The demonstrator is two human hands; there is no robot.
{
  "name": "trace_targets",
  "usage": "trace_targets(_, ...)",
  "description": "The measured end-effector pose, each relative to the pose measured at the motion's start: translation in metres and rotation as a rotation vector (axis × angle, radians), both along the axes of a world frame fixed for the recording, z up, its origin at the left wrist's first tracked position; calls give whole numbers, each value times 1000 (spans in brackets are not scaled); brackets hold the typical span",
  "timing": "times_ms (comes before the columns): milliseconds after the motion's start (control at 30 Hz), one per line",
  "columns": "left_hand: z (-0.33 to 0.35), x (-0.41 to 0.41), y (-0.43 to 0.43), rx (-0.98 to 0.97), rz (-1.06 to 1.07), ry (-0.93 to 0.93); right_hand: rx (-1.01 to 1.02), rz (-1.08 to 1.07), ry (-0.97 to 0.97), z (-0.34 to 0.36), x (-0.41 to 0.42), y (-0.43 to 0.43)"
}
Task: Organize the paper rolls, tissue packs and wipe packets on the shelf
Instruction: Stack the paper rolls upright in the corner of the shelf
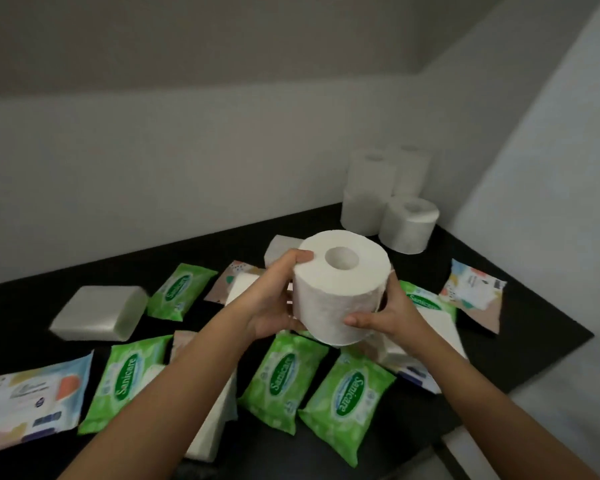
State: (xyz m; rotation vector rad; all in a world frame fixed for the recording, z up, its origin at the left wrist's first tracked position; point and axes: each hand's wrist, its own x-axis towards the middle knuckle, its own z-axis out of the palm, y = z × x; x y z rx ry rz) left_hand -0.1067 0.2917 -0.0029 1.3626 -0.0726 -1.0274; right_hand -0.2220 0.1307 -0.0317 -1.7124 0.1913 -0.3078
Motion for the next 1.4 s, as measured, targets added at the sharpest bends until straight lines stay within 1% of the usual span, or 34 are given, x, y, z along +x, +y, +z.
trace_targets(167,0,7,-88,-40,-4,-35,-29,-37,40,8,8,-85)
trace_targets(267,1,12,-134,-72,-10,-18,-49,-33,55,10,17,-132)
trace_targets(500,-5,20,-209,-114,10,-29,-66,17,36,6,36,-214)
trace_targets(667,-3,23,-239,-175,47,-117,-72,19,30,7,50,-248)
trace_targets(833,10,38,-268,-164,82,-231,-98,-49,34,13,73,-276)
trace_targets(1000,24,57,-295,-49,143,-307,-80,-59,-10,23,97,-299)
trace_targets(1133,25,71,-314,15,154,-282,10,-10,-46,24,114,-322)
trace_targets(1267,20,77,-332,-27,154,-243,40,77,-40,15,130,-342)
trace_targets(1400,11,82,-341,-19,148,-305,52,93,-16,2,141,-353)
